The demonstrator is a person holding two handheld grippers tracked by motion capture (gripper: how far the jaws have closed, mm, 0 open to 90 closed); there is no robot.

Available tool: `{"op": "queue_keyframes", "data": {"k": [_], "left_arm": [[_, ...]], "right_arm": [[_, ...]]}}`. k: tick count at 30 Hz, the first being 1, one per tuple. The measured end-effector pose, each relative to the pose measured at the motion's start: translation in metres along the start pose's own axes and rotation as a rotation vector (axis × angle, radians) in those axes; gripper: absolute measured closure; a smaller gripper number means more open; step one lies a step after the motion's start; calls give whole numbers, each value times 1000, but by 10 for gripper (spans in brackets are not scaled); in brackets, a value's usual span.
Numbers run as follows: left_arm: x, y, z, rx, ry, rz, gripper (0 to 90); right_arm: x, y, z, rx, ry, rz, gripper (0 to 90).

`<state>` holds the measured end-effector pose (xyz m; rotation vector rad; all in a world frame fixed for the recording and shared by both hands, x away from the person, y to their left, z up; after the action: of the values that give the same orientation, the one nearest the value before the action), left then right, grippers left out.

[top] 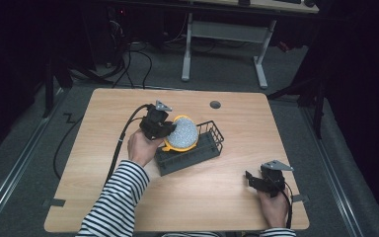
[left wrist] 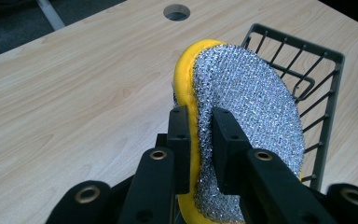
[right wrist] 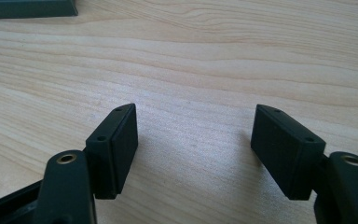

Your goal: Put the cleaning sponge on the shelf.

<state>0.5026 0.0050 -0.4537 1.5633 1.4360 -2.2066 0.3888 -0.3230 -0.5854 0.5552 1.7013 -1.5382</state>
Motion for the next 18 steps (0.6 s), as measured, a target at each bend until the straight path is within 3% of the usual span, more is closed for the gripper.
{"op": "queue_keyframes", "data": {"k": [18], "left_arm": [[12, 3, 7, -8, 49, -20, 759]], "right_arm": [[0, 0, 0, -2, -2, 0, 317]]}}
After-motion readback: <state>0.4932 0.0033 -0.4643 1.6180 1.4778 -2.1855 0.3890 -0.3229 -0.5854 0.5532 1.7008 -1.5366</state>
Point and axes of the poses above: each handheld gripper's, and its own axes: y roughly forward along the jaws, x roughly out of its underside, z roughly to its right, the point moved 8 cm from there along y, roughly forward along the jaws, and after that the axes turned 4 degrees about z, right-handed, at the moved point
